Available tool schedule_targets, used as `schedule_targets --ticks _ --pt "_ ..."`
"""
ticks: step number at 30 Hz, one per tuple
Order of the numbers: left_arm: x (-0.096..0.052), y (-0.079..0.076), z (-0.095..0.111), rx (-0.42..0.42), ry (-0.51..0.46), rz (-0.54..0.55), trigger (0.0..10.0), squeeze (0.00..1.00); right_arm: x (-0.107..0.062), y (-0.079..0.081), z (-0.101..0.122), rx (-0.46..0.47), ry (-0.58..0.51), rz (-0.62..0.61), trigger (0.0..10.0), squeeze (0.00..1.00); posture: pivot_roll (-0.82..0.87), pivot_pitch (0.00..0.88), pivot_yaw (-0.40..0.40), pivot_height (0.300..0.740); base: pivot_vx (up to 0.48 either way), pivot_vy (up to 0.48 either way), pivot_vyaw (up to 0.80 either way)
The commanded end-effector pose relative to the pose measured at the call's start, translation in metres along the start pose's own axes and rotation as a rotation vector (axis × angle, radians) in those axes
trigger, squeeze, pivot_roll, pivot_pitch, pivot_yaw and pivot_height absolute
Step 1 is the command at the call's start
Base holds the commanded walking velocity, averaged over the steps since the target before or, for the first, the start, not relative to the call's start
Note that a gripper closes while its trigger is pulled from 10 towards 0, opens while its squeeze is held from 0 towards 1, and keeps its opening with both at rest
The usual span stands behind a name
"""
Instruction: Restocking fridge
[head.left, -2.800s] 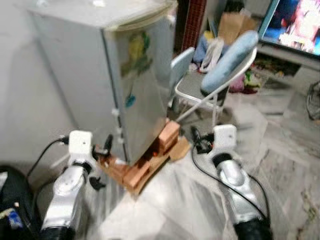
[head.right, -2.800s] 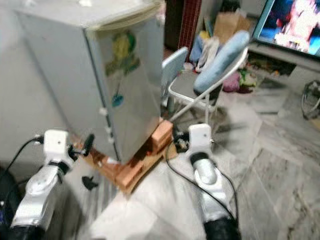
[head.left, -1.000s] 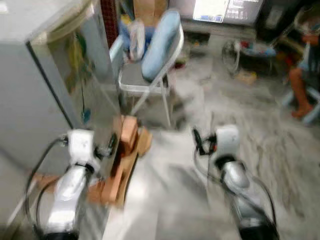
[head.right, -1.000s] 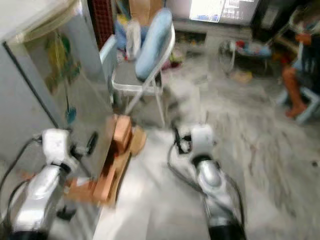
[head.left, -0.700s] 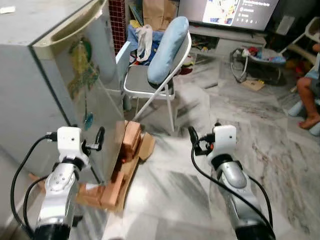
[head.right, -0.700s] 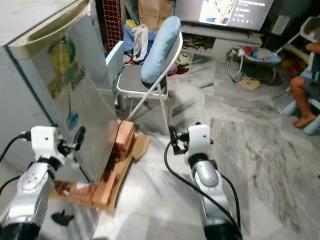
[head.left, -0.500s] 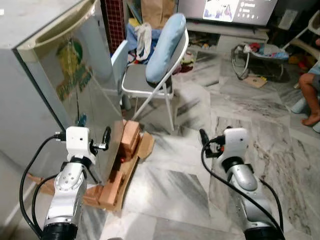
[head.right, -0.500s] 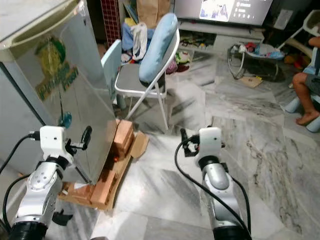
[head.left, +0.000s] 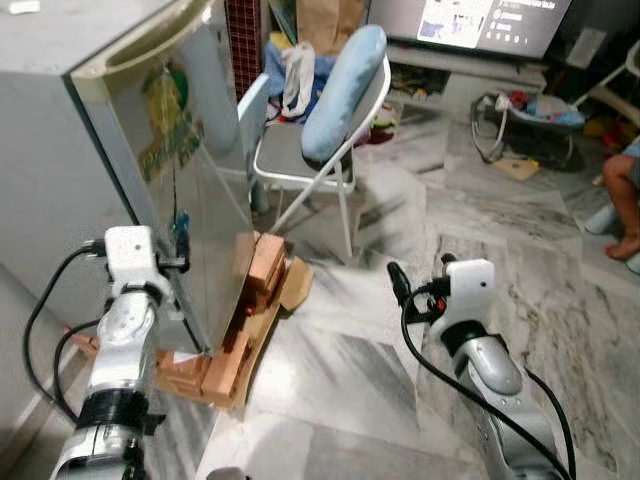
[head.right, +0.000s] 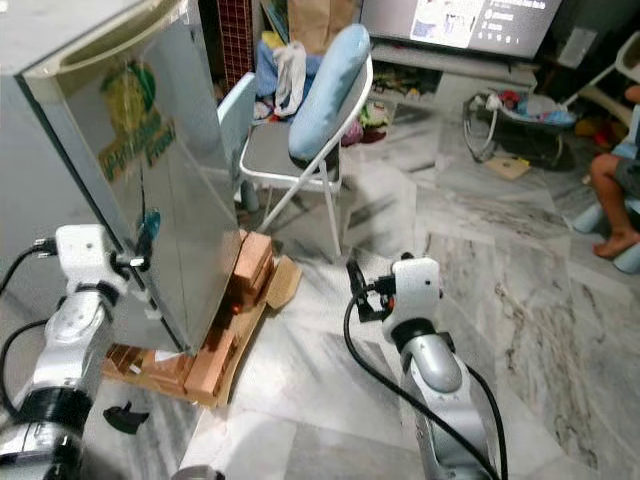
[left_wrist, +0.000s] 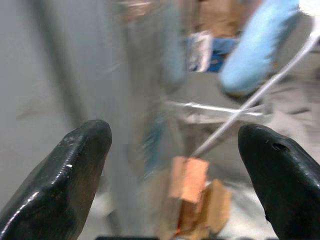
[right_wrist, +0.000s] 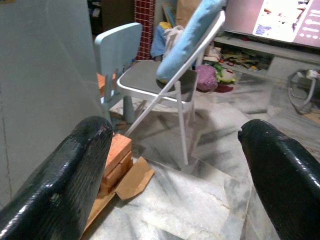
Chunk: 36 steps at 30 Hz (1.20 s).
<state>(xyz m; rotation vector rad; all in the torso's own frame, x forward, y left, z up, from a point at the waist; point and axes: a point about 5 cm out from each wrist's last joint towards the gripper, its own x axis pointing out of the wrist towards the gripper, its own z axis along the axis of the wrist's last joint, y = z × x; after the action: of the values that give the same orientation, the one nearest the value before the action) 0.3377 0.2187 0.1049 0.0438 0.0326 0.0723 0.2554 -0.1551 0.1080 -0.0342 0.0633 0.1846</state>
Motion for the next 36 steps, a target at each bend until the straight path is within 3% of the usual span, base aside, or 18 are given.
schedule_targets --ticks 1,5,8,13,18,21,25,29,36 --pt "0.005 -0.007 0.003 0.001 -0.004 -0.036 10.0 0.00 -0.003 -0.003 0.003 -0.012 -0.002 0.000 10.0 0.00 -0.04 0.091 -0.053 0.740 0.000 0.000 0.00" --pt "0.015 -0.014 0.009 0.031 -0.015 -0.049 10.0 0.00 -0.006 -0.005 0.006 -0.022 0.003 -0.013 10.0 0.00 -0.05 0.089 -0.044 0.740 0.000 0.000 0.00" --pt "0.018 -0.004 0.011 0.050 -0.021 0.026 10.0 0.00 -0.007 -0.005 0.007 -0.022 0.009 -0.012 10.0 0.00 -0.05 0.089 -0.045 0.740 0.000 0.000 0.00" --pt "0.014 0.004 0.007 0.032 -0.026 0.044 10.0 0.00 -0.008 -0.003 0.005 -0.029 0.015 0.006 10.0 0.00 -0.05 0.089 -0.047 0.740 0.000 0.000 0.00" --pt "-0.008 0.005 -0.012 0.012 -0.026 0.018 10.0 0.00 -0.009 -0.003 0.003 -0.026 0.023 0.005 10.0 0.00 -0.03 0.081 -0.042 0.740 0.000 0.000 0.00" --pt "-0.038 0.004 -0.020 0.012 -0.037 -0.043 10.0 0.00 -0.010 -0.004 0.003 -0.012 0.016 -0.005 10.0 0.00 -0.02 0.076 -0.036 0.740 0.000 0.000 0.00" --pt "-0.063 0.001 -0.019 0.022 -0.058 -0.087 10.0 0.00 -0.010 -0.003 0.002 -0.007 0.010 0.002 10.0 0.00 -0.01 0.065 -0.029 0.740 0.000 0.320 0.00" --pt "-0.069 -0.005 -0.016 -0.007 -0.062 -0.127 10.0 0.00 -0.005 0.002 0.002 0.000 0.004 0.009 10.0 0.00 0.01 0.063 -0.032 0.740 0.296 0.377 0.00" --pt "-0.065 -0.008 -0.007 -0.003 -0.077 -0.150 10.0 0.00 -0.002 0.003 0.004 0.003 -0.007 0.011 10.0 0.00 0.01 0.065 -0.030 0.740 0.368 0.277 0.00"
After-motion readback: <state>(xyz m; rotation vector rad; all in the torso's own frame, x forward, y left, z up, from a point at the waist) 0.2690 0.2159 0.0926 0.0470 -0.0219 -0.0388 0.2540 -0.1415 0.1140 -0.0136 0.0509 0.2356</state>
